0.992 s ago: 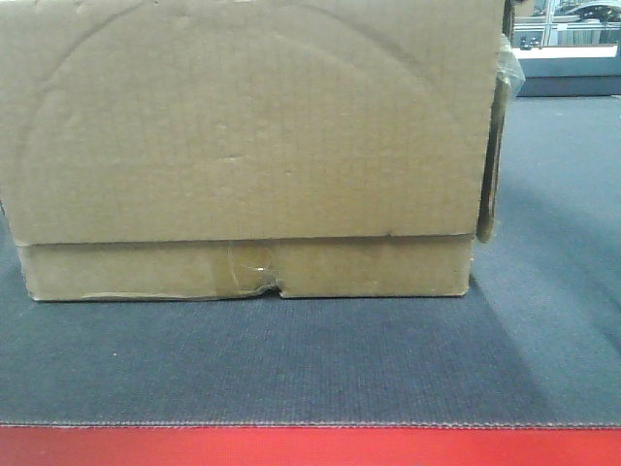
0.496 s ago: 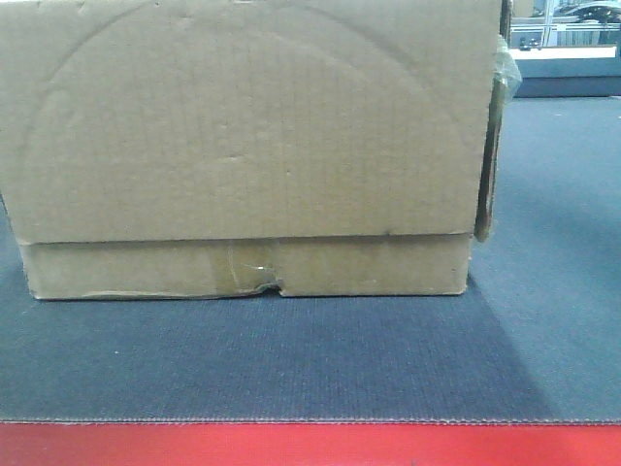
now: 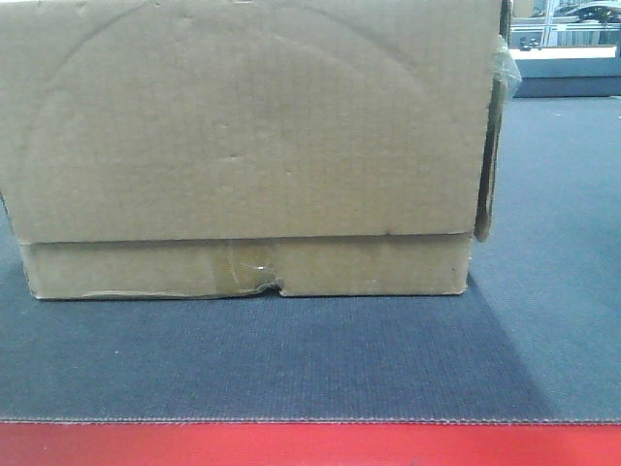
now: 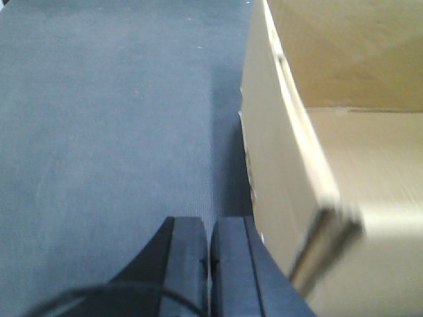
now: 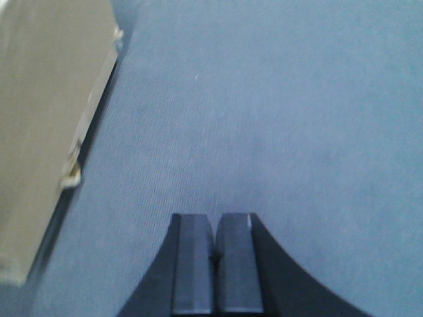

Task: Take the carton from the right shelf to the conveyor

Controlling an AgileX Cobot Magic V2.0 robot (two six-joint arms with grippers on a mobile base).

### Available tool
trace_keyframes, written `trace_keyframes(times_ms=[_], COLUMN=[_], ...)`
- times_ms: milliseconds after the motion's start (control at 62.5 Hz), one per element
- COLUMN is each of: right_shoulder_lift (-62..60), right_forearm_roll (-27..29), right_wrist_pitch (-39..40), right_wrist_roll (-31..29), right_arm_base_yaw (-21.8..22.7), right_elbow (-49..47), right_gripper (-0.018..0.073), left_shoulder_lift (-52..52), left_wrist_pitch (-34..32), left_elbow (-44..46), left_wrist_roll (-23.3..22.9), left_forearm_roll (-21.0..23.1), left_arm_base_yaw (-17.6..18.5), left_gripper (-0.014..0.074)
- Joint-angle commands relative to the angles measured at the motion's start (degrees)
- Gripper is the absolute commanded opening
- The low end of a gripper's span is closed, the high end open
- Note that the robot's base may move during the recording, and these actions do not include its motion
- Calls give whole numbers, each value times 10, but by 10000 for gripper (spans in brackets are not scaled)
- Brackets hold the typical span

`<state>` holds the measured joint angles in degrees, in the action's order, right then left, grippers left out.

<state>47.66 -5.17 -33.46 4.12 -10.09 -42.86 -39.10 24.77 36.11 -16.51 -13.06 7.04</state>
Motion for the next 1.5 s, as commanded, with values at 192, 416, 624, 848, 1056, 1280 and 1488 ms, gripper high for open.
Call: trace_keyframes(times_ms=[192,416,624,848,1056,1280,1488], right_shoulder_lift=[-191,-301,-334,-334,-334,-334,-334], right_forearm_roll=[-6,-6,-6,-6,-6,-6,-6], right_wrist_pitch=[109,124,157,163,163,163,163], right_wrist_roll=[1,1,1,1,1,1,1], right_arm_base_yaw=[3,3,3,3,3,3,3], right_elbow=[148,163,163,163,163,163,163], right_gripper=[-69,-69,-69,-69,-69,-69,-69], left_shoulder_lift=[171,248,279,280,280,280,320], left_wrist_pitch=[-23,-23,-23,-23,-23,-19,-44], left_elbow=[-81,-81,-81,-81,-81,-88,-134], left_wrist_roll=[2,2,2,2,2,2,138], left_forearm_roll=[-32,-32,-32,-32,-32,-23,75], left_arm_base_yaw=[-1,-1,-1,-1,-1,-7,-70], left_gripper=[15,15,15,15,15,15,15])
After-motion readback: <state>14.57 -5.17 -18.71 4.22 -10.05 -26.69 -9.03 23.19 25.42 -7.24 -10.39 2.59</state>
